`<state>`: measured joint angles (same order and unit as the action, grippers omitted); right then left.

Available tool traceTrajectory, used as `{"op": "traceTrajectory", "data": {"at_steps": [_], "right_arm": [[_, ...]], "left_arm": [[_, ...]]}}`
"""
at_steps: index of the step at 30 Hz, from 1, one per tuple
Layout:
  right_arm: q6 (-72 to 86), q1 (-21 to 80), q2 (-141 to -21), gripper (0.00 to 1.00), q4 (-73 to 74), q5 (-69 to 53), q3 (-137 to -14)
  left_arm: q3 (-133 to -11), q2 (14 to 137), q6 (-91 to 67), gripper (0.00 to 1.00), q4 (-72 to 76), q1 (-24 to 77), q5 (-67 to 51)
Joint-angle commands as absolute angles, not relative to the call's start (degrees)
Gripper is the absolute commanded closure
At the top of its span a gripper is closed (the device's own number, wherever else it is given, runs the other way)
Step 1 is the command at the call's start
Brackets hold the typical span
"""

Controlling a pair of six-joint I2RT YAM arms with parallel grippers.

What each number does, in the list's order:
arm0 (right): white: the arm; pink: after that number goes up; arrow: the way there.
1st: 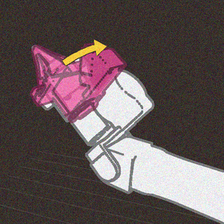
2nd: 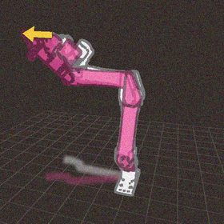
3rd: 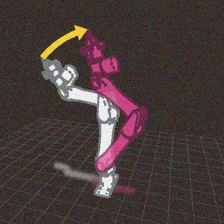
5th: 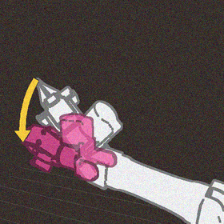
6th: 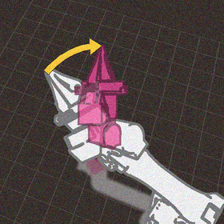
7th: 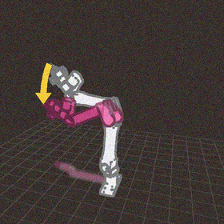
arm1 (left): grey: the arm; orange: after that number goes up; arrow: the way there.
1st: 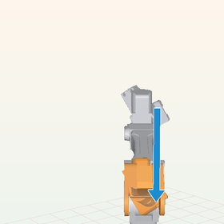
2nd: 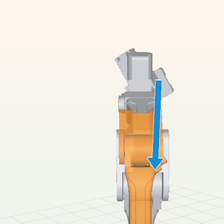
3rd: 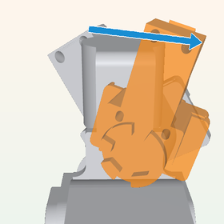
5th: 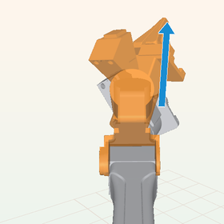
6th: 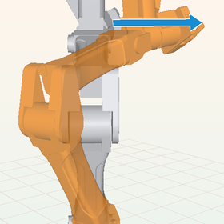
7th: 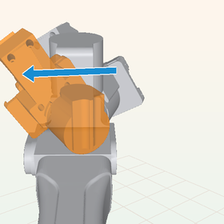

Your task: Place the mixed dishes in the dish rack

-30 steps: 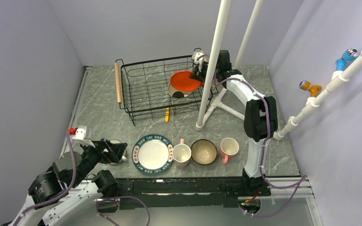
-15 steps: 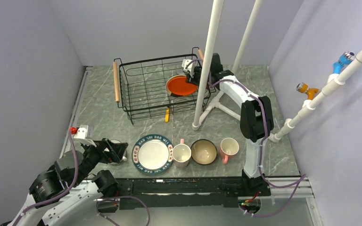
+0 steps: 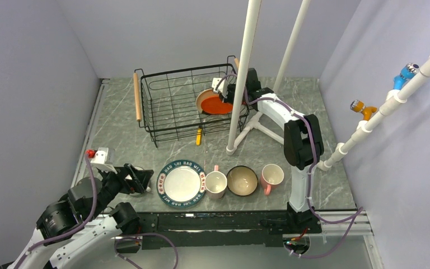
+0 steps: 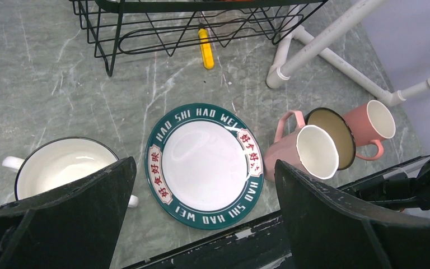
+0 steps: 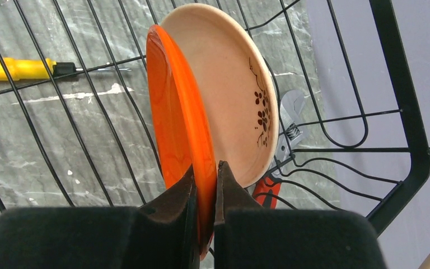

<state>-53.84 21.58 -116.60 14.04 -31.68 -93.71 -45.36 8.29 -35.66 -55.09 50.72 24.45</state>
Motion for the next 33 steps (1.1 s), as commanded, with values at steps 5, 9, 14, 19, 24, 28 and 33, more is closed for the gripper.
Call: {"op": "traceTrajectory", "data": {"at_steps": [5,9,14,19,24,28,33], "right_arm": [[-55.98,22.83,-113.71,0.82,11.91,-31.88,-92.43],[-53.04,22.76,-112.93,0.68,9.33,-32.48,-90.85],[-48.84,22.62,-111.74,0.59,6.51,-33.74,-89.23],[-41.27,22.41,-111.2,0.43,6.29,-32.47,-90.49],[-31.03,22.18,-110.15,0.01,3.48,-28.82,-90.25],[-24.92,21.84,-107.57,0.0,1.14,-30.07,-87.39],[-16.18,21.01,-104.66,0.0,1.62,-27.36,-86.73]], "left_arm": [[-45.92,9.77,-34.73,0.0,-53.0,50.89,23.95],[-45.94,9.54,-34.76,0.01,-52.91,50.94,23.92],[-45.91,9.45,-34.73,0.01,-52.92,50.94,23.91],[-45.88,9.26,-34.98,0.01,-52.99,50.91,24.13],[-45.87,9.17,-34.81,0.01,-52.86,50.9,23.95],[-45.87,9.18,-34.94,0.01,-52.97,50.95,24.12],[-45.88,9.42,-34.86,0.01,-52.91,50.9,23.92]]}}
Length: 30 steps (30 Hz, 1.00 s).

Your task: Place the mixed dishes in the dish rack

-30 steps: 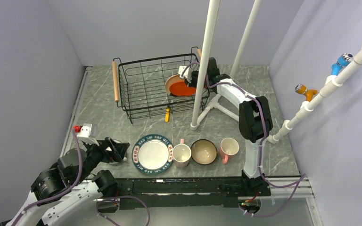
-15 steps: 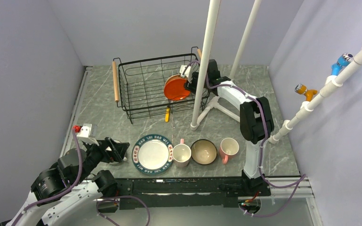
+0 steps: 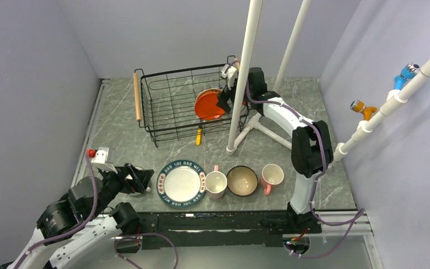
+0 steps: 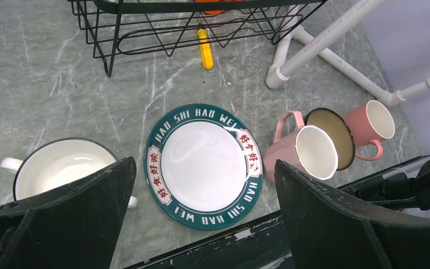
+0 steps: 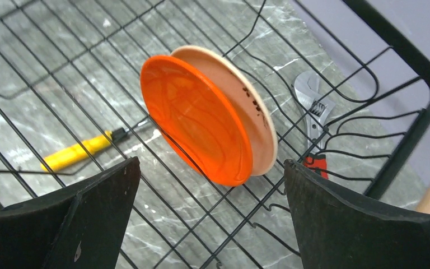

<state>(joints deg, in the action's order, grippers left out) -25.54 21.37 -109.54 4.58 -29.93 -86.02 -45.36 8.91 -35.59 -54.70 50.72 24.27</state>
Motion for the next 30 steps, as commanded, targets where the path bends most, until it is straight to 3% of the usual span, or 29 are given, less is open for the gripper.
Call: {"op": "traceTrajectory", "data": {"at_steps": [1,9,15,19,27,30], "right_arm": [[-14.36,20.68,-104.49,0.0,3.14,-26.62,-87.68],[2.58,16.54,-96.36,0.0,3.96,-20.46,-84.12],[16.04,12.21,-92.7,0.0,22.52,-13.42,-89.71],[16.49,12.19,-81.62,0.0,16.7,-12.88,-78.25],[31.38,11.61,-49.71,0.0,-1.38,5.93,-42.7],[31.59,11.54,-40.79,0.0,-3.37,6.59,-37.66]], "left_arm": [[-45.88,9.48,-34.94,0.01,-52.99,50.89,24.02],[-45.96,10.52,-34.96,0.01,-53.09,50.92,24.02],[-46.14,11.29,-35.01,0.01,-53.26,50.89,23.87],[-45.74,11.1,-34.67,0.01,-52.56,50.93,23.44],[-45.54,16.2,-33.72,0.01,-51.62,50.97,21.13],[-44.76,19.38,-37.12,0.01,-52.16,50.9,22.31]]}}
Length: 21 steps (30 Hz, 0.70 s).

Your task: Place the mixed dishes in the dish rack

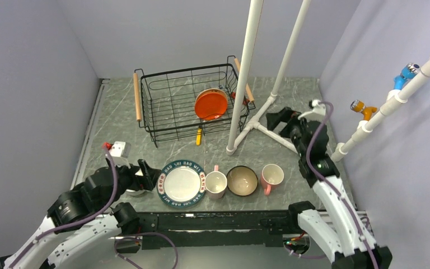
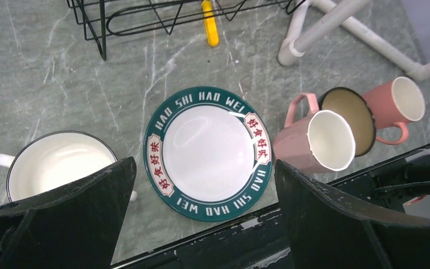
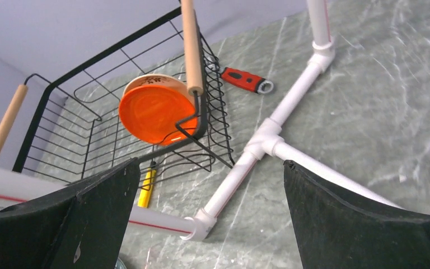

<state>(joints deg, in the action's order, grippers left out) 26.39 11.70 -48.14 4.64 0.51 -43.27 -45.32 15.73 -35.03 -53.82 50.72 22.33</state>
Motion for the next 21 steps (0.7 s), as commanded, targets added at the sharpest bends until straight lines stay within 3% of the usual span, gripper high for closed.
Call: {"op": "traceTrajectory", "data": {"at_steps": [1,8,21], "right_arm": [[30.45,11.48,-39.88,0.0,-3.23,6.56,-37.93],[27.59,11.51,-44.17,0.0,10.41,5.47,-47.96],[28.24,11.54,-44.45,0.0,7.42,-8.53,-46.08]], "left_arm": [[-44.29,20.36,-39.59,0.01,-52.76,50.89,23.04],[-39.09,29.03,-64.94,0.01,-57.2,50.93,19.17],[-28.79,31.85,-83.02,0.02,-56.0,50.89,16.26]]}}
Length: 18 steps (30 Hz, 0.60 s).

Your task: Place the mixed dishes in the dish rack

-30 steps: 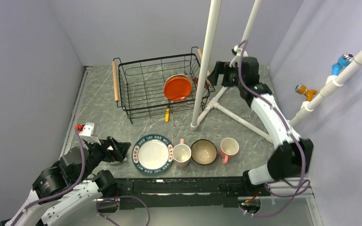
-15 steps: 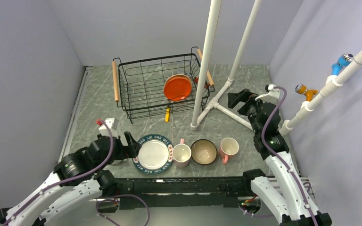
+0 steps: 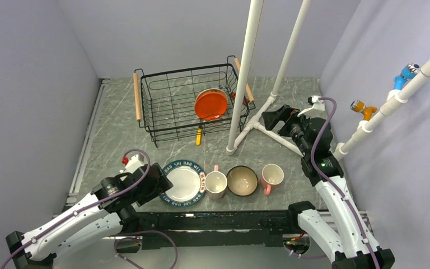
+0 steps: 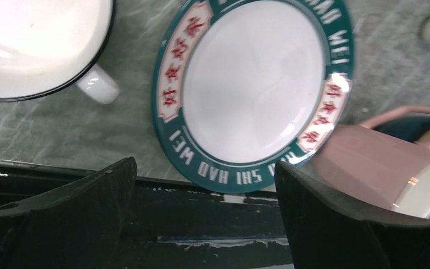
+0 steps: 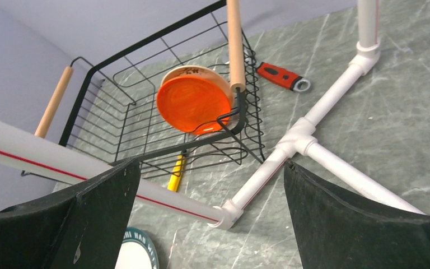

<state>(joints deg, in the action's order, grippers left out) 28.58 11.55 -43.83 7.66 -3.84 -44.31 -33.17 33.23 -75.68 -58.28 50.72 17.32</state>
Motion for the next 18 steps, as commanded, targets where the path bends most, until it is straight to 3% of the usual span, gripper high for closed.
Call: {"op": "traceTrajectory", "data": {"at_steps": [1,9,14,18], "right_arm": [[27.89,11.52,-44.98,0.0,8.12,-9.01,-46.6],[27.9,11.58,-45.91,0.0,7.41,-10.58,-46.02],[28.56,11.56,-45.52,0.0,6.53,-11.0,-45.42],[28.5,11.5,-45.07,0.0,7.29,-10.73,-45.61]], "left_arm": [[-27.15,31.23,-83.73,0.04,-55.02,50.89,16.23],[-19.5,27.77,-83.95,0.11,-48.58,50.92,17.61],[-14.82,24.5,-83.06,0.27,-43.34,50.89,18.27],[-12.18,23.52,-85.19,0.3,-42.07,50.91,18.37]]}}
